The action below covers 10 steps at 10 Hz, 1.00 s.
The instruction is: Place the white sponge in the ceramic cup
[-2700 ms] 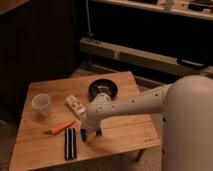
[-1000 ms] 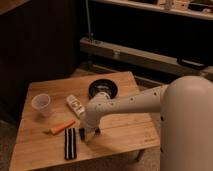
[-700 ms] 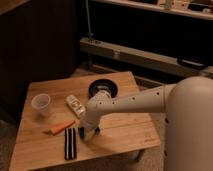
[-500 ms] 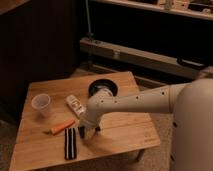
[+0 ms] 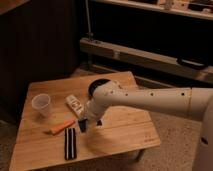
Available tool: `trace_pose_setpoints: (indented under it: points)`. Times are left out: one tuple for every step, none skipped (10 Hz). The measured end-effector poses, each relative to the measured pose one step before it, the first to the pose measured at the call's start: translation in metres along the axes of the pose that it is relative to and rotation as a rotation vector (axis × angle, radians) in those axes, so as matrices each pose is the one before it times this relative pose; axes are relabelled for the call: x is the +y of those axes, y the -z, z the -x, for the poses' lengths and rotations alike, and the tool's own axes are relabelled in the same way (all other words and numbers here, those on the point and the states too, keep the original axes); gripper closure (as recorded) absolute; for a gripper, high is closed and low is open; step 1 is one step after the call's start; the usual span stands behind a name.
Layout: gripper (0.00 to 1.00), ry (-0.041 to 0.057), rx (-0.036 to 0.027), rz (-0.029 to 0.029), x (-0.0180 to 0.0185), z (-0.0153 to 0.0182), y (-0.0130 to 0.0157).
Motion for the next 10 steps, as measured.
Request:
trace_pose_setpoints:
  points:
    - [0.87, 0.00974, -0.02124, -0.01234, -0.01299, 0.00319, 0.00772]
    - [0.87, 0.01312, -0.01778, -0.00917, -0.01796, 0.00445, 0.00603]
    - [0.87, 0.01328, -0.01715, -0.00372, -0.01838, 0.00594, 0.00309]
    - [0.87, 0.01250, -0.01249, -0.00372, -0.01576, 0.00574, 0.00313]
    - [0.87, 0.01807, -0.01624, -0.00441, -0.02228, 0.01021, 0.00384]
    - [0.87, 0.01570, -0.00905, 0.00069, -0.01405, 0.00919, 0.00001]
    - [0.87, 0.02970, -0.01826, 0.00412, -0.02174, 0.01646, -0.00248]
    - [0.87, 0.02229, -0.02005, 0.00083, -0.01861, 0.01130, -0.00146]
    - [0.87, 0.01804, -0.01597, 0.00307, -0.01652, 0.00829, -0.00224]
    - [0.87, 0.01671, -0.01587, 0.00647, -0.01384, 0.00784, -0.00507]
